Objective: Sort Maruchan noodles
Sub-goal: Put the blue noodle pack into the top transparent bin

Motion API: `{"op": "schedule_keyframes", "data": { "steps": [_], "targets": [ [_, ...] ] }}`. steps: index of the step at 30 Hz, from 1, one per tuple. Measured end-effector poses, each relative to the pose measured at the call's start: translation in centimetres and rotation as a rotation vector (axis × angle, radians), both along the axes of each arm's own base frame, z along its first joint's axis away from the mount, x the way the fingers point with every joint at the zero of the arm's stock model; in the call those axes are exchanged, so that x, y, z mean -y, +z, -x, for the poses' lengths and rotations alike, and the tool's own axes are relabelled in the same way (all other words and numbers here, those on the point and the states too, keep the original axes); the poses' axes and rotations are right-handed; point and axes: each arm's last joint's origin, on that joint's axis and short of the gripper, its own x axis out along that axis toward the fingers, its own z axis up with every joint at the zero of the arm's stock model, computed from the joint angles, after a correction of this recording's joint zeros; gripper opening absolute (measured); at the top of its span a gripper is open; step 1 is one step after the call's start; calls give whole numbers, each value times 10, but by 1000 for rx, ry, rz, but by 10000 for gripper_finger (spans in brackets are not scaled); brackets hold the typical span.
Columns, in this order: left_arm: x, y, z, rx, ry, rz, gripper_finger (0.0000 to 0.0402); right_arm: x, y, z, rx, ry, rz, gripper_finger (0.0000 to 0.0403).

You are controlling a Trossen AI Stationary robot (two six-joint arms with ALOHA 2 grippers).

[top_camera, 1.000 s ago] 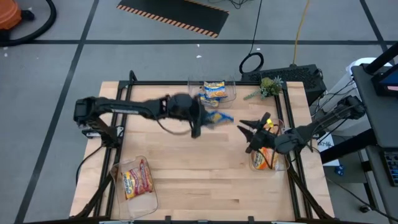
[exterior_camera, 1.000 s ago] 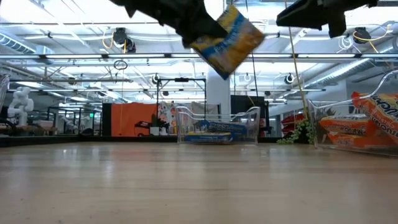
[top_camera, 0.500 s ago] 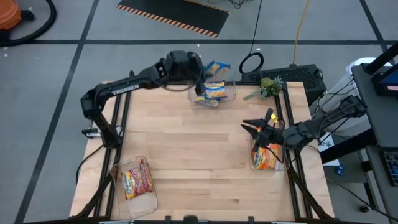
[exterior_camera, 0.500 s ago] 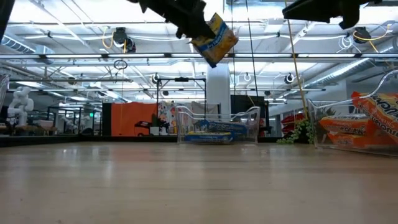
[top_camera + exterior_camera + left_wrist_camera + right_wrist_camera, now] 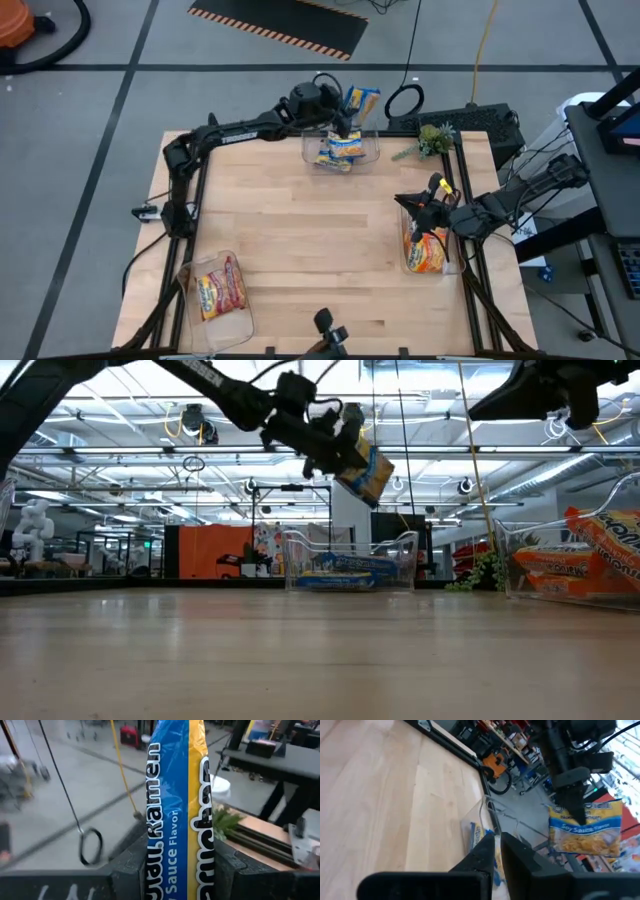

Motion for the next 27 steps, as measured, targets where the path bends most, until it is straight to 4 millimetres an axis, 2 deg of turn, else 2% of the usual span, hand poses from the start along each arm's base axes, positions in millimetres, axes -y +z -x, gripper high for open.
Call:
{"op": "schedule_keyframes", "data": {
  "steps": [13,17,23,27],
  "targets": [
    [-6,-53,-17,16,54,322,134,2,-5,3,-1,-31,-84,22],
    [-1,-59,-20,22,34,389,134,2,-5,4,4,-35,-98,22],
    [5,-80,-16,8,76,469,137,0,-5,3,-5,8,-117,22],
    [7,-98,-9,83,106,491,167,-1,-3,2,20,40,-145,22]
  ]
}}
